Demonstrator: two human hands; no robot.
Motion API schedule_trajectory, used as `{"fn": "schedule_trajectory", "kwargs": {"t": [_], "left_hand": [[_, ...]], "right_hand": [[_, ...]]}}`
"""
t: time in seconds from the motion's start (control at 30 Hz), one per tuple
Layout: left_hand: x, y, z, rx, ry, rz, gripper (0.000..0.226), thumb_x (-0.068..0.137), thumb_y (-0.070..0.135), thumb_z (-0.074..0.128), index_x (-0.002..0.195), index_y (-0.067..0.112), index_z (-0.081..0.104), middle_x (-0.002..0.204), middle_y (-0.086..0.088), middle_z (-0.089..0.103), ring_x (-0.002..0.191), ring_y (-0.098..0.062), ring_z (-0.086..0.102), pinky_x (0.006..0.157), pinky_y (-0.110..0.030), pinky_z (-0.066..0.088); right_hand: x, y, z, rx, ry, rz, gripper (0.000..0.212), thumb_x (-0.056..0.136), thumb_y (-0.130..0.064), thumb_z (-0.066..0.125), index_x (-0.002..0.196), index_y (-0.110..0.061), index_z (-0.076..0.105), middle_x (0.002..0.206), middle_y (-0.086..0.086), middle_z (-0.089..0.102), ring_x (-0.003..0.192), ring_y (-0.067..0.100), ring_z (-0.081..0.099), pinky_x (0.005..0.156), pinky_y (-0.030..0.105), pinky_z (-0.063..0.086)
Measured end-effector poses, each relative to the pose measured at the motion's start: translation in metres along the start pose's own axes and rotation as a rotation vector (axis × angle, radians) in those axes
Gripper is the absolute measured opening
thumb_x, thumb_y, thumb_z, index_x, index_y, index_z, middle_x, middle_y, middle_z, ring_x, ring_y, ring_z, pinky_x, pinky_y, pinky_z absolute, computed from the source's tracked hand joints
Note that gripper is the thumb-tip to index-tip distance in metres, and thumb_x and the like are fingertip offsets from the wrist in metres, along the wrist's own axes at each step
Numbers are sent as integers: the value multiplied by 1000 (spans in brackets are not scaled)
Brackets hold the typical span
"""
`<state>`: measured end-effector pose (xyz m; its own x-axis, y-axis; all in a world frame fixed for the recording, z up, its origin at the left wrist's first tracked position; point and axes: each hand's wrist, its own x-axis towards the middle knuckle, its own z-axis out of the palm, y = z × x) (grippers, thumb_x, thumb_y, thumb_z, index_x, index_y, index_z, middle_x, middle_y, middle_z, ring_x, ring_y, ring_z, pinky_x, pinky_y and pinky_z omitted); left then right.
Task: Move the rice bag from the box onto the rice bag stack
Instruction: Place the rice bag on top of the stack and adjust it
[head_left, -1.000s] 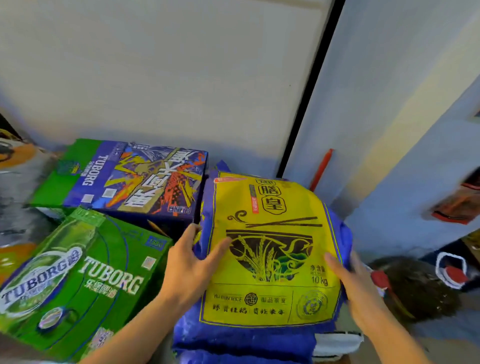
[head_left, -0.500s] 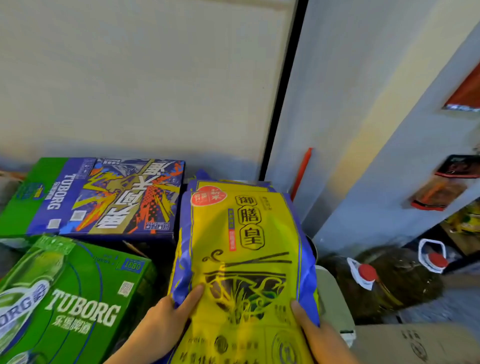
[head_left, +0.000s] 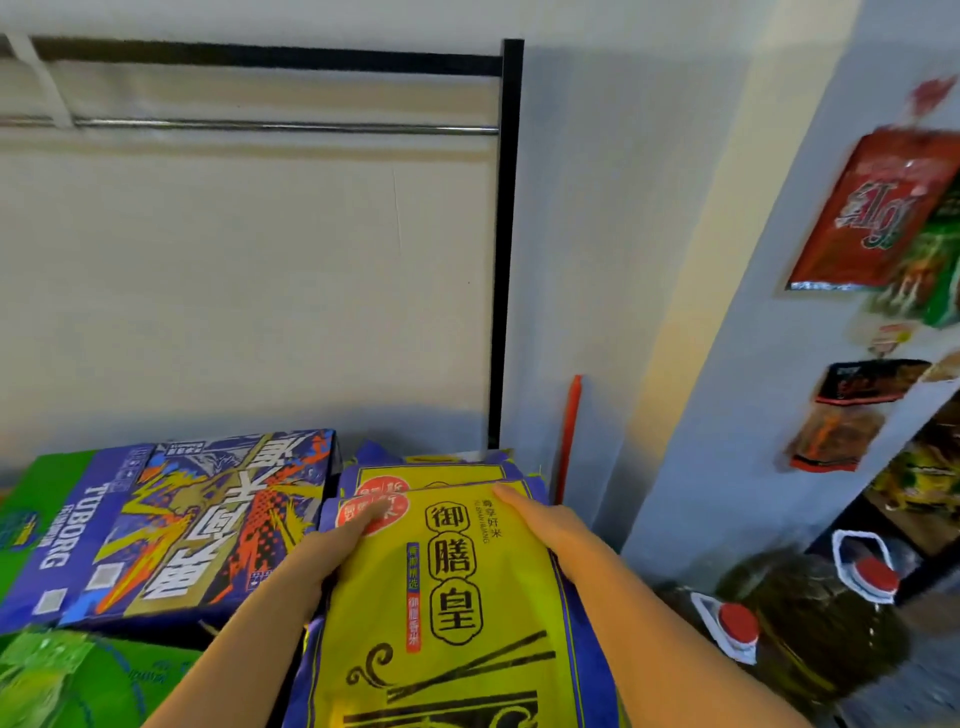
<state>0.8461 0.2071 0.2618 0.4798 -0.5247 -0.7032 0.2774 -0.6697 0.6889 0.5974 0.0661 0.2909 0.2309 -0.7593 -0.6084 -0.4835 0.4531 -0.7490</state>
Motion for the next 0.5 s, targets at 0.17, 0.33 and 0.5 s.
{"fn": "schedule_trajectory", "kwargs": {"t": [0.17, 0.33, 0.5], "left_hand": [[-60, 22, 29, -99, 163, 189, 83, 73, 43, 79, 135, 4, 41, 110, -13, 58, 84, -30, 59, 70, -38, 47], [-47, 37, 27, -100, 231, 502, 38, 84, 32, 73, 111, 15, 55, 99, -10, 69, 83, -24, 66, 65, -35, 50], [0, 38, 29, 19, 384, 549, 12, 98, 22, 56, 101, 12, 51, 102, -17, 64, 81, -25, 61, 60, -33, 47]], "right_hand": [[-9, 5, 10, 34, 302, -61, 84, 46, -79, 68, 103, -17, 67, 106, 4, 70, 97, 27, 66, 90, 41, 53], [-14, -6, 18, 45, 504, -242, 57, 65, -68, 70, 88, -16, 65, 89, 4, 68, 85, 28, 60, 71, 31, 43], [26, -11, 33, -76, 473, -217, 65, 70, -71, 61, 96, -11, 59, 103, 13, 68, 97, 33, 62, 84, 41, 51]]}}
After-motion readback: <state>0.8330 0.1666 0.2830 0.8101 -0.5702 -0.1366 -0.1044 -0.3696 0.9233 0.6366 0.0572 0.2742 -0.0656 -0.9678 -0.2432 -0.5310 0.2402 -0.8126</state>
